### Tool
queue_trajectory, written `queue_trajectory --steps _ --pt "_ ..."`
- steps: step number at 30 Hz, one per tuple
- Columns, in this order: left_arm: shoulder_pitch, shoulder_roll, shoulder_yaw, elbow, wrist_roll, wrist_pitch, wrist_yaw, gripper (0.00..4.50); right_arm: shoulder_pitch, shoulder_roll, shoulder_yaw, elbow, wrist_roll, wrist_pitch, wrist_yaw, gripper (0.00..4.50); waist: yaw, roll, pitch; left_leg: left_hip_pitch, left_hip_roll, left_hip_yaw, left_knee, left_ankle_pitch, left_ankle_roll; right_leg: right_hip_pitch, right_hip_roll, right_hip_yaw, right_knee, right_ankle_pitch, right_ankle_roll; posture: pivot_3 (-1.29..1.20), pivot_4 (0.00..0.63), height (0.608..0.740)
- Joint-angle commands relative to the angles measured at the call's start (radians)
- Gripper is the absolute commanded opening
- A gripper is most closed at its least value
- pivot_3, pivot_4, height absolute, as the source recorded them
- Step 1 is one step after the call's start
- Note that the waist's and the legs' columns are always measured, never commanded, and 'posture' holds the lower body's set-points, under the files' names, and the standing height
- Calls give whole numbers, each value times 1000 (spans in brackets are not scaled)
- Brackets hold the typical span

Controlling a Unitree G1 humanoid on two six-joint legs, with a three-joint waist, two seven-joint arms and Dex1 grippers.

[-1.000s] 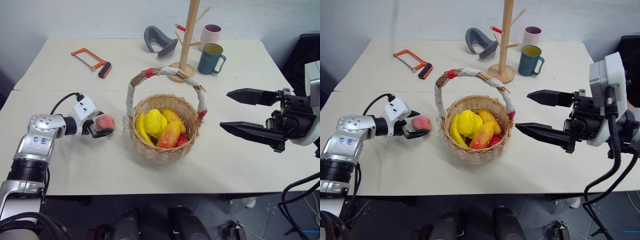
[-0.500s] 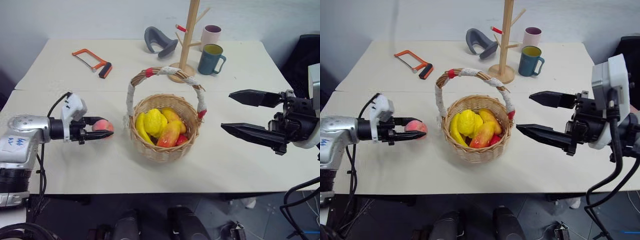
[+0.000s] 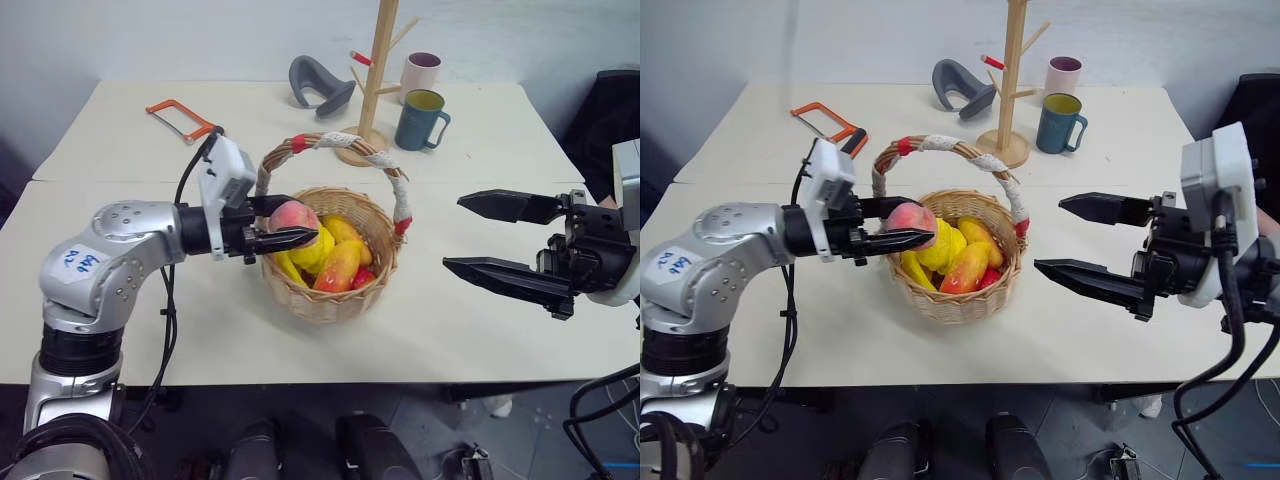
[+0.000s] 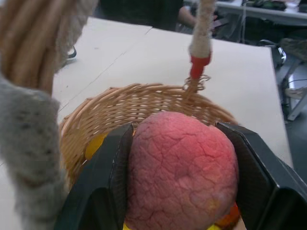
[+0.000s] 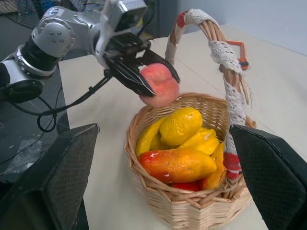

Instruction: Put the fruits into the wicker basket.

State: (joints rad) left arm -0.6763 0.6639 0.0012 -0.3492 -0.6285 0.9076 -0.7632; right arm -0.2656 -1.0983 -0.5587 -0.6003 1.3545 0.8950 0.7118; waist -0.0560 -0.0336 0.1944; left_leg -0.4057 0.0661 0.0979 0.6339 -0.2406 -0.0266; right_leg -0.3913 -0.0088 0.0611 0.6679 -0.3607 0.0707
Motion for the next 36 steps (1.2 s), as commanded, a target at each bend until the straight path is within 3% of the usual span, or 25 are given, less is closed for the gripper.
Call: queue_trajectory --steps 1,4,13,21,29,33,36 --pt "-13 5 -20 -35 6 -29 -24 3674 9 -8 -47 -18 -8 -24 9 4500 1 0 0 0 0 0 -1 0 -1 0 0 0 0 0 0 0 150 740" --pt "-19 11 -47 -15 37 -60 -34 4470 25 -3 -54 -26 -12 -28 7 4500 3 0 0 0 0 -1 -1 1 -1 0 1 0 0 0 -1 0 150 740" --pt "61 130 92 15 -63 -176 -290 4470 121 27 -71 -74 -57 -50 -10 4500 1 0 0 0 0 -1 -2 2 -1 0 0 0 0 0 -1 0 150 740" --pt "91 289 260 121 -216 -125 -496 4470 87 93 135 -53 -324 -139 -133 4500 0 0 0 0 -1 -1 -2 2 0 -1 -1 -1 0 0 -1 0 150 740" --pt "34 273 229 154 -217 -137 -484 4470 -72 338 392 79 -492 -189 -240 4500 0 0 0 0 -1 -1 -2 2 0 -1 -1 -1 0 -1 -2 0 150 740" --pt "52 285 197 152 -150 -179 -474 4470 -138 453 478 179 -614 -204 -311 4500 -1 0 0 0 -1 0 -3 2 0 -3 -1 0 2 -1 -2 0 150 740" --pt "53 293 205 168 -141 -189 -473 4500 -139 500 485 200 -643 -196 -328 3889 0 0 0 -1 -1 0 -3 2 0 -4 -1 0 2 -1 -3 0 150 740"
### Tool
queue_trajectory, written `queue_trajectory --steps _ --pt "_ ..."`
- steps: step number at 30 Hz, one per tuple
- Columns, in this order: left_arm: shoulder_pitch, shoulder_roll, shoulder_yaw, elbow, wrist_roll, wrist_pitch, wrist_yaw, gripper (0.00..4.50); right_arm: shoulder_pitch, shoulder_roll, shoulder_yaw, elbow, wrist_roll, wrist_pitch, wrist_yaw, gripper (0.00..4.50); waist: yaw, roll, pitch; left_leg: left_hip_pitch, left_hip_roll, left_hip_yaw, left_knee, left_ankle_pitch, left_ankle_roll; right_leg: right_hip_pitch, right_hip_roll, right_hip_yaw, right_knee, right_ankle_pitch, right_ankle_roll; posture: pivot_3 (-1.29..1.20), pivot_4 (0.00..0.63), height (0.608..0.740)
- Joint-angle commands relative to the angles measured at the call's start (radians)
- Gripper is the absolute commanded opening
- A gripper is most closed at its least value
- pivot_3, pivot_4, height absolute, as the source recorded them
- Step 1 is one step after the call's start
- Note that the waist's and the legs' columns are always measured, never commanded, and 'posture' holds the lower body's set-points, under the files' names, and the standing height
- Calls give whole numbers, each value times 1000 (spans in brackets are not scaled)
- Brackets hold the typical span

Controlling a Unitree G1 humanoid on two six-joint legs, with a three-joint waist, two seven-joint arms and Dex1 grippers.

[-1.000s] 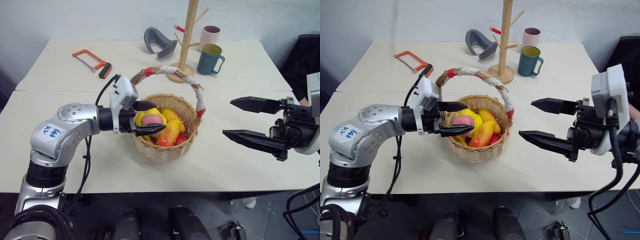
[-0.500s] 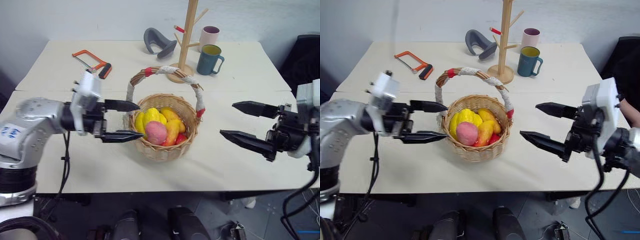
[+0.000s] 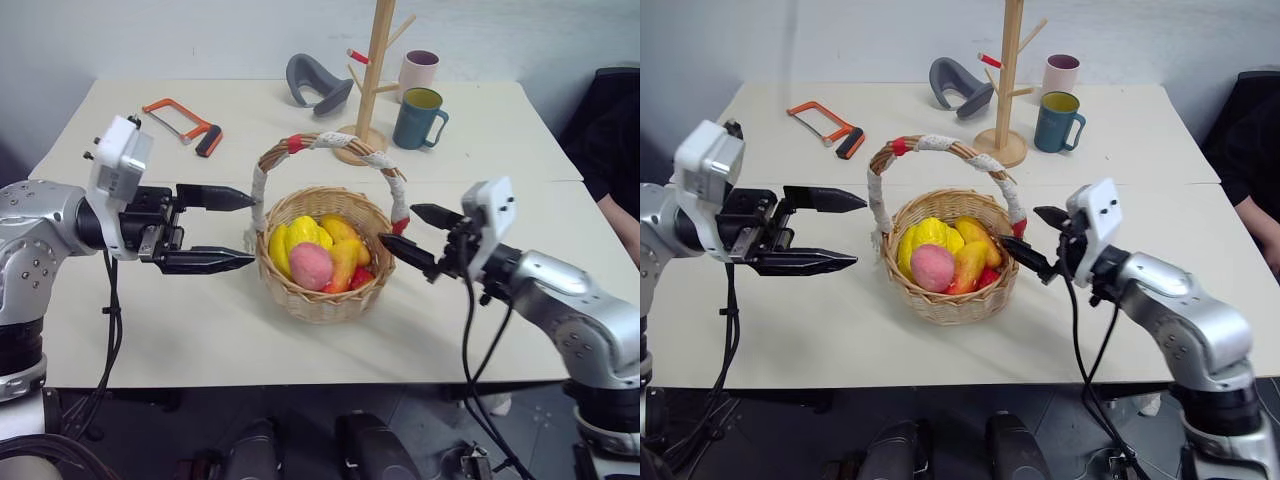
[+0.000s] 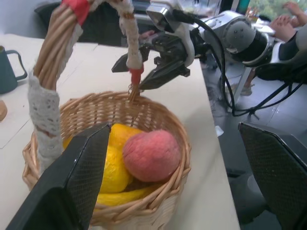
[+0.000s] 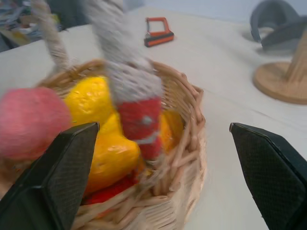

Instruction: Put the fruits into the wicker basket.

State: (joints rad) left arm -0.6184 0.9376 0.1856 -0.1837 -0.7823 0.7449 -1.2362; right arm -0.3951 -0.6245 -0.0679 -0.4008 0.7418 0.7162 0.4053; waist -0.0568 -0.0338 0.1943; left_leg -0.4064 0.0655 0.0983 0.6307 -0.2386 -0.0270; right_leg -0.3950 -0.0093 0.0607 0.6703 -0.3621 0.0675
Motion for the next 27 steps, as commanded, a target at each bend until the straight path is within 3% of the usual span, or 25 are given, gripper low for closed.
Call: queue_trajectory --steps 1,11,17,23,27 --pt "-11 17 21 7 14 -27 2 4500 -6 43 -13 -2 -28 -16 -23 3546 1 0 0 0 0 0 0 0 0 0 0 0 0 0 -1 0 150 740" --pt "-75 -16 -15 50 28 -41 6 4500 16 101 -75 -63 -30 -34 -27 213 1 0 0 0 0 0 1 0 0 0 0 0 3 0 -1 0 150 740" --pt "-112 -47 -26 84 17 -47 -13 4500 58 46 -240 -65 -44 -52 -39 199 3 0 0 0 0 0 1 0 0 0 0 0 3 0 -1 0 150 740" --pt "-150 -78 -34 134 16 -43 -23 4500 223 -138 -536 -8 -63 -74 84 199 15 0 0 0 -1 1 0 0 0 0 0 0 1 -1 -1 0 150 740" --pt "-164 -103 -43 149 20 -54 -31 4500 283 -175 -610 99 -115 -104 93 199 10 0 0 1 -1 2 1 0 0 1 0 1 2 0 0 0 150 740"
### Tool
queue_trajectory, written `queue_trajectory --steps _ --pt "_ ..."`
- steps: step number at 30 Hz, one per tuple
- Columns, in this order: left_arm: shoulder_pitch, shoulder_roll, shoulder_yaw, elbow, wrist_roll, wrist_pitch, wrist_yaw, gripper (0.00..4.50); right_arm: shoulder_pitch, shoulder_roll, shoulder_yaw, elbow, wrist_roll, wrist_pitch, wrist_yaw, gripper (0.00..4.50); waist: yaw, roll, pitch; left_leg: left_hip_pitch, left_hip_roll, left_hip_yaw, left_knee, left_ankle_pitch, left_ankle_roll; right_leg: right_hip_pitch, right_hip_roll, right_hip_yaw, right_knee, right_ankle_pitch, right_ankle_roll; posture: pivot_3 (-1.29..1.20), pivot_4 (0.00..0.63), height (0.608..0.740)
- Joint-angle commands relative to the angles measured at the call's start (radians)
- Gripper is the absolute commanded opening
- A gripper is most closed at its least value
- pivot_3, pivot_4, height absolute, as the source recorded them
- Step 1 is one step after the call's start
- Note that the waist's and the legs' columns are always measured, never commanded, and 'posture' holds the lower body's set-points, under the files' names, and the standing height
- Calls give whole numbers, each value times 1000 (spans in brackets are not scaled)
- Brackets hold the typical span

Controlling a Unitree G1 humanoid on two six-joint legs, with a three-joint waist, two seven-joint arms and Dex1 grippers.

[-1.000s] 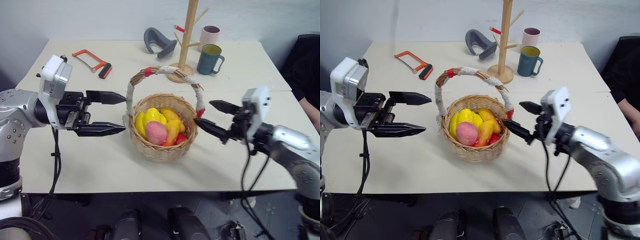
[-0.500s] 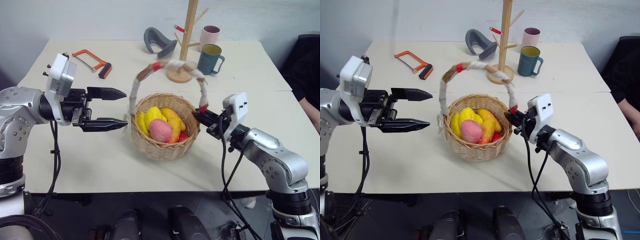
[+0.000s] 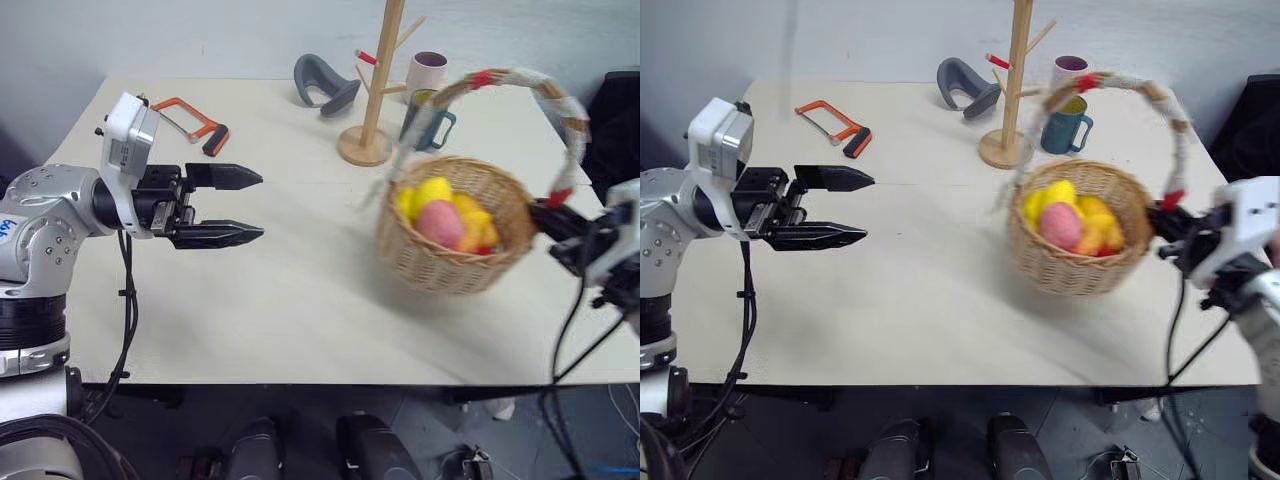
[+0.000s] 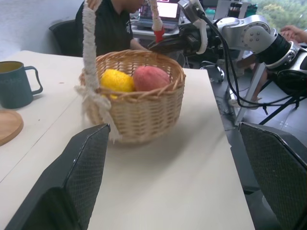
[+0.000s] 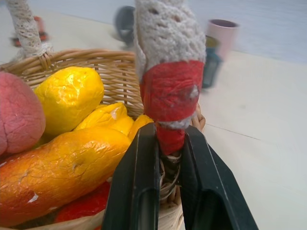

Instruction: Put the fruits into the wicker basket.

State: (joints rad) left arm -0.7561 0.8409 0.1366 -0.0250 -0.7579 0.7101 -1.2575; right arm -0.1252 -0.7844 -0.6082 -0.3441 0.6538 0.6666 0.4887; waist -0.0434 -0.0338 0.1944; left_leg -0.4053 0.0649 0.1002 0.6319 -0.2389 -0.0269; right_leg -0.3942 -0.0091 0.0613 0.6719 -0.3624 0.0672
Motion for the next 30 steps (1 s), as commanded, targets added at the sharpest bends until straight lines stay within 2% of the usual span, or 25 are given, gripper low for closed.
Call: queue_trajectory --steps 1,4,5,6,12,16,20,24,27,30 --pt "-29 -12 6 -8 -6 -19 -11 4500 19 -11 -77 63 -40 -69 10 199 -5 0 0 0 0 0 0 0 0 0 0 0 0 0 0 0 150 740" --pt "-35 -27 1 -7 -3 -19 -14 4500 24 21 -88 128 -74 -120 -11 199 -15 0 0 1 0 0 0 1 -1 0 0 1 2 0 0 0 150 740" --pt "-37 -31 -3 -6 1 -21 -16 4500 23 36 -94 143 -74 -129 -17 919 -16 0 0 1 0 0 0 1 -1 0 1 1 2 0 0 0 150 740" --pt "-40 -35 -6 -5 4 -22 -18 4500 23 47 -98 151 -74 -137 -21 1133 -16 1 0 1 0 0 0 1 -1 0 1 1 2 0 0 0 150 740" --pt "-77 -56 -12 18 -13 -7 -35 4500 114 55 -139 111 -79 -178 15 3052 -10 1 0 1 0 -1 0 1 -2 1 1 0 2 0 0 0 150 740" --pt "-109 -70 -27 58 1 -14 -54 4500 280 8 -293 12 -32 -118 91 4398 2 2 -1 1 -1 -1 0 1 -2 1 0 0 2 0 1 0 150 740" --pt "-120 -79 -38 88 22 -33 -75 4500 474 -70 -529 -26 95 28 260 4398 12 3 -1 2 -1 -1 0 1 -2 2 1 0 1 0 1 0 150 740" --pt "-129 -99 -40 119 37 -57 -80 4500 686 -153 -801 5 216 166 513 4398 9 2 -1 5 -1 -1 -1 0 0 5 2 1 0 0 1 0 150 740" --pt "-127 -109 -43 117 43 -65 -85 4500 721 -189 -860 35 249 201 567 4398 2 1 0 9 0 -3 -2 -1 2 10 3 0 -5 0 1 0 150 740" --pt "-109 -103 -50 98 50 -63 -99 4500 687 -206 -825 47 244 191 554 4398 -6 0 0 17 1 -4 -4 -6 6 21 2 -1 -11 0 1 0 150 740"
